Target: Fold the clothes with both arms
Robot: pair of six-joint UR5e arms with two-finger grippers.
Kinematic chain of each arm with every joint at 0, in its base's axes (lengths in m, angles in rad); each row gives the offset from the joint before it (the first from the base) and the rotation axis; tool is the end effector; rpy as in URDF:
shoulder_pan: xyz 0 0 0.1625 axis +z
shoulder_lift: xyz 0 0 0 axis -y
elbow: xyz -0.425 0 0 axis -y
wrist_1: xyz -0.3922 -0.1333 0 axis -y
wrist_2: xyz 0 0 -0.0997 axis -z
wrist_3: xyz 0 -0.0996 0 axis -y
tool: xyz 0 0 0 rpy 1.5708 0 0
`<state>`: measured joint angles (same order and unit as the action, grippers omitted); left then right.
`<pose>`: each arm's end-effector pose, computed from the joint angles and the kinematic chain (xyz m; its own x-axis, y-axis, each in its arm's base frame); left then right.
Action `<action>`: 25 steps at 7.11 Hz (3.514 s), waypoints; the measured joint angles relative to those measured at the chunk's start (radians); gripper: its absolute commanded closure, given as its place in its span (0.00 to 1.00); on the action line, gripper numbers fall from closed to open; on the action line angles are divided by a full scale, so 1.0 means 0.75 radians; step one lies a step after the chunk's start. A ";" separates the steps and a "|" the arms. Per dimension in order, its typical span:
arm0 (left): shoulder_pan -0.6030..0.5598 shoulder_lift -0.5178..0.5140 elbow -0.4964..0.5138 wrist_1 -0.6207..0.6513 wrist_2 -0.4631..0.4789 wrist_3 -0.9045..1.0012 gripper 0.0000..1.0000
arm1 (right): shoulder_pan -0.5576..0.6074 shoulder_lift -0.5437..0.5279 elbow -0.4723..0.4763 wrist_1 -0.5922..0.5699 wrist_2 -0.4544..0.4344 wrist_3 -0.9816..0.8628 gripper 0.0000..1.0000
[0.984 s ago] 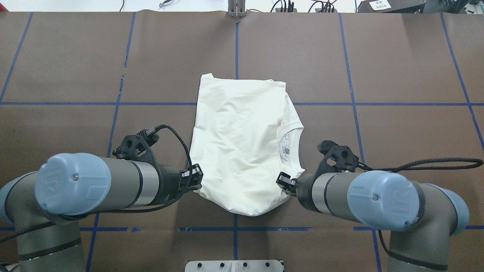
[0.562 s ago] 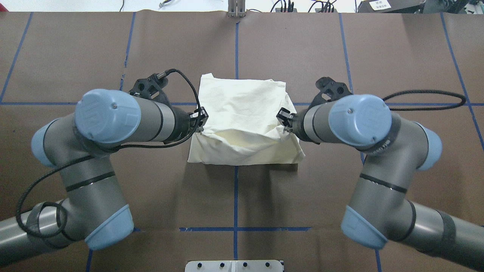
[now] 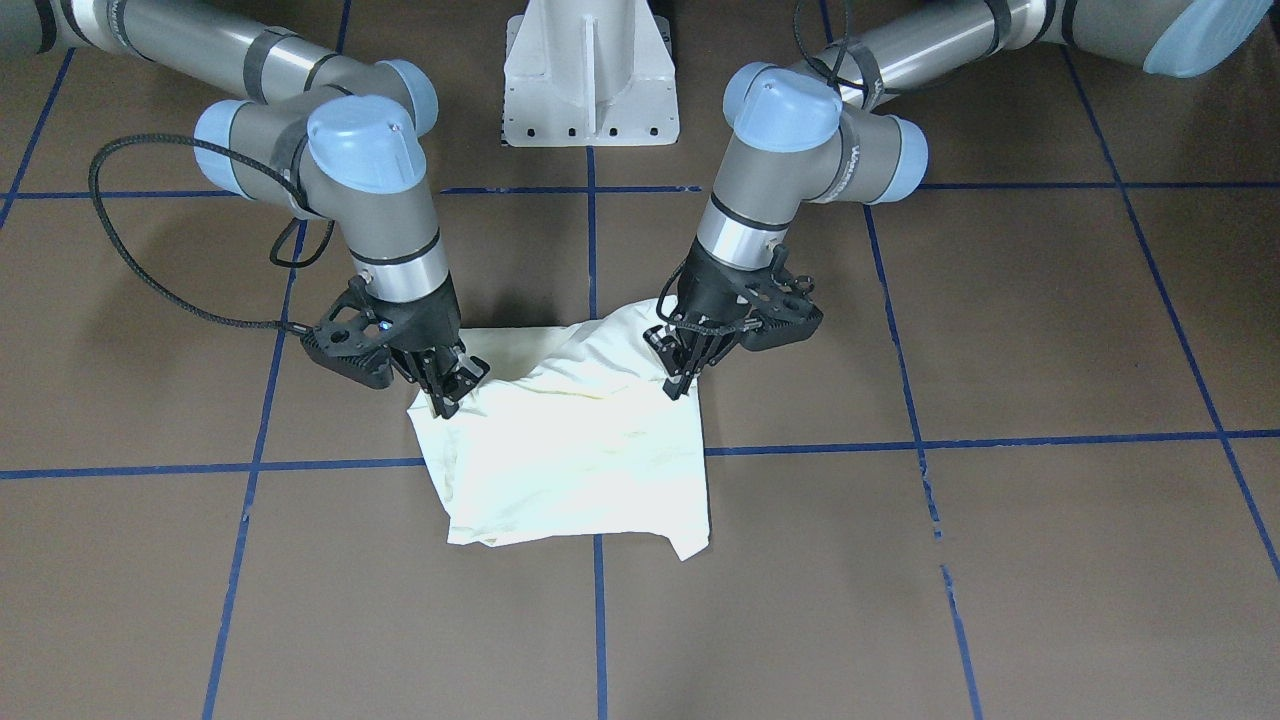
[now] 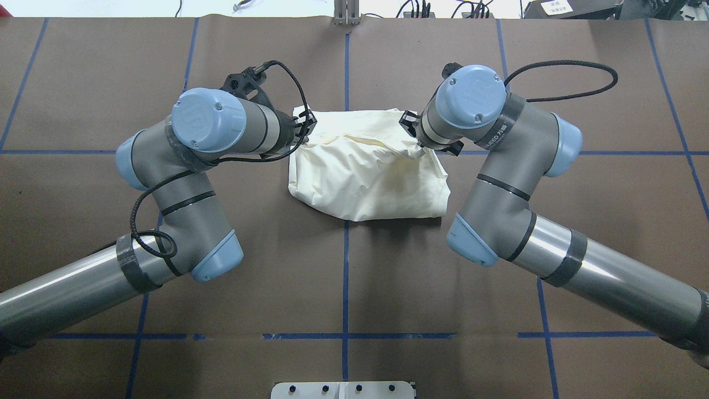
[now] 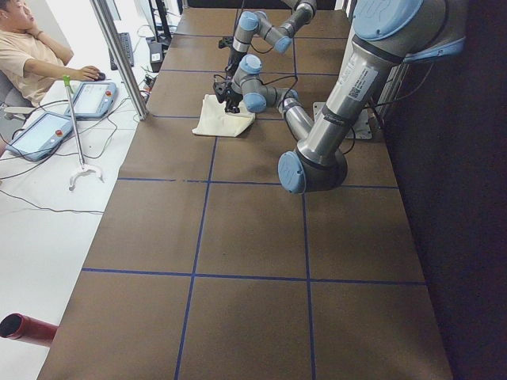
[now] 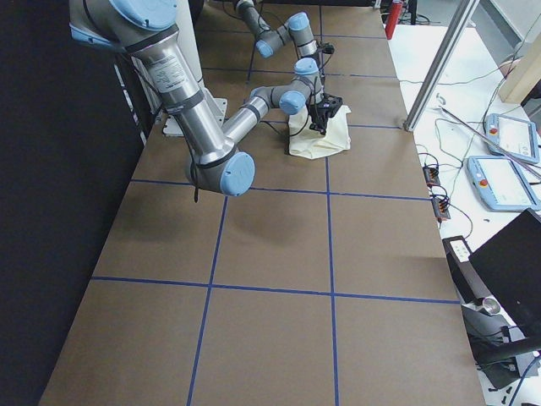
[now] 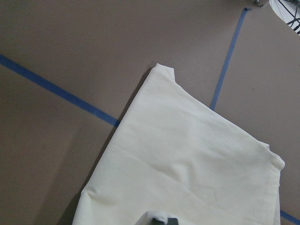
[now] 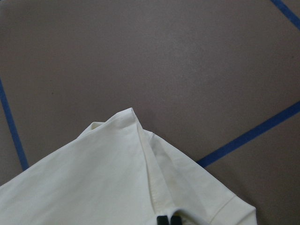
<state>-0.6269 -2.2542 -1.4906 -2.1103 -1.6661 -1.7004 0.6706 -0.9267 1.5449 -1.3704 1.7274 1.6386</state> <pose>0.5128 -0.5244 0.2200 0.2670 -0.3522 -0.8970 0.5530 0.8183 -0.1567 -0.4868 -0.5365 0.2695 0.4985 0.4809 0.7213 -0.5597 0.8139 -0.1558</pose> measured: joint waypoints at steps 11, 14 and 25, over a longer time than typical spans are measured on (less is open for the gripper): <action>0.017 0.122 0.086 -0.504 -0.089 0.196 1.00 | 0.108 0.113 -0.273 0.168 0.086 -0.156 0.01; 0.107 0.125 0.058 -0.498 -0.085 0.197 1.00 | 0.171 0.115 -0.237 0.167 0.160 -0.157 0.00; -0.054 0.414 -0.061 -0.463 -0.210 0.454 1.00 | 0.323 -0.154 0.013 0.152 0.366 -0.360 0.00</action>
<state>-0.6673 -1.9438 -1.5365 -2.4576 -1.8235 -1.3598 0.9131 -1.0423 1.5548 -1.2561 2.0016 1.3683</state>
